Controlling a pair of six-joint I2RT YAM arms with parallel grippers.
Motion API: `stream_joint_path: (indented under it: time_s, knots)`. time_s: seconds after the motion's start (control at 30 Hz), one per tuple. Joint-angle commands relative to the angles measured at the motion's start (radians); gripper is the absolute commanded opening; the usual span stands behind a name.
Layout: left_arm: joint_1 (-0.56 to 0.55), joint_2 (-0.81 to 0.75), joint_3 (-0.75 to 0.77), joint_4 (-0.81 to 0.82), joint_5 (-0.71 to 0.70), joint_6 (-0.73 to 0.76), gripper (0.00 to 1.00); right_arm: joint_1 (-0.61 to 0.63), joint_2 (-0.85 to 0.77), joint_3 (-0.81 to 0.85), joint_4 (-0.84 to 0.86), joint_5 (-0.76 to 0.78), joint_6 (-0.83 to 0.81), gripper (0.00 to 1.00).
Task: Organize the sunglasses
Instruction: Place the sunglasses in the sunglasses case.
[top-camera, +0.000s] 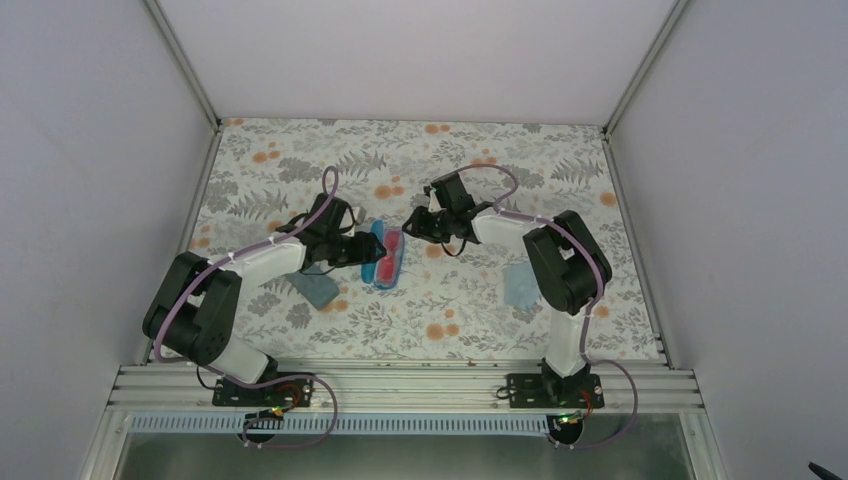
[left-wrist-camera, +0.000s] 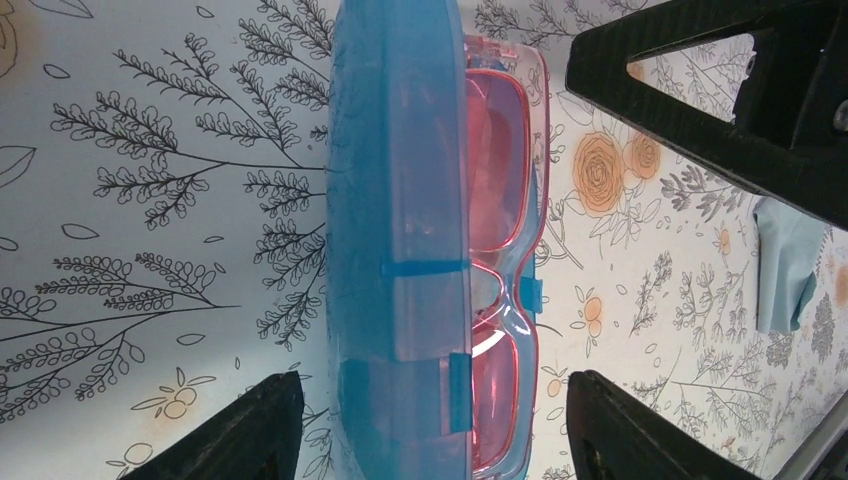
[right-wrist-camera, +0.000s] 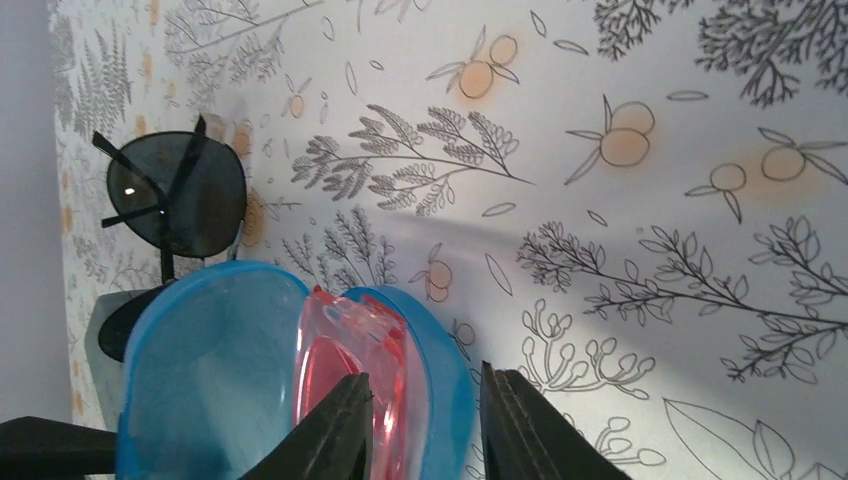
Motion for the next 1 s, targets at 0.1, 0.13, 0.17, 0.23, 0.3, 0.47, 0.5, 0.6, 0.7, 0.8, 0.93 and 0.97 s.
stream_joint_path:
  time_s: [0.1, 0.13, 0.17, 0.23, 0.3, 0.47, 0.5, 0.6, 0.7, 0.8, 0.93, 0.97]
  knots:
    - [0.006, -0.003, 0.033, 0.012, 0.012, 0.016, 0.62, 0.006, 0.003, 0.012, 0.037, -0.032, 0.018, 0.25]
    - [0.005, -0.006, 0.033, 0.012, 0.013, 0.016, 0.61, 0.005, 0.012, 0.015, 0.039, -0.039, 0.020, 0.23]
    - [0.005, -0.007, 0.033, 0.012, 0.015, 0.017, 0.60, 0.004, 0.016, 0.017, 0.043, -0.045, 0.022, 0.20]
    - [0.005, -0.007, 0.035, 0.011, 0.018, 0.017, 0.59, 0.005, 0.025, 0.017, 0.053, -0.067, 0.026, 0.14]
    - [0.005, -0.003, 0.036, 0.010, 0.021, 0.020, 0.57, 0.005, 0.031, 0.017, 0.063, -0.087, 0.029, 0.12]
    - [0.005, 0.003, 0.034, 0.009, 0.020, 0.020, 0.53, 0.007, 0.047, 0.028, 0.072, -0.111, 0.037, 0.10]
    - [0.005, 0.004, 0.033, 0.010, 0.020, 0.020, 0.52, 0.007, 0.049, 0.029, 0.072, -0.114, 0.037, 0.10]
    - [0.006, 0.004, 0.033, 0.011, 0.020, 0.022, 0.48, 0.007, 0.052, 0.030, 0.072, -0.121, 0.042, 0.05]
    - [0.006, 0.008, 0.033, 0.012, 0.020, 0.023, 0.46, 0.008, 0.055, 0.026, 0.073, -0.131, 0.049, 0.04]
    - [0.005, 0.012, 0.030, 0.013, 0.018, 0.024, 0.44, 0.012, 0.054, 0.020, 0.072, -0.145, 0.058, 0.04]
    - [0.006, 0.016, 0.027, 0.018, 0.017, 0.024, 0.41, 0.019, 0.065, 0.020, 0.057, -0.157, 0.067, 0.04]
    - [0.005, 0.017, 0.026, 0.019, 0.017, 0.026, 0.41, 0.019, 0.068, 0.021, 0.051, -0.156, 0.069, 0.04]
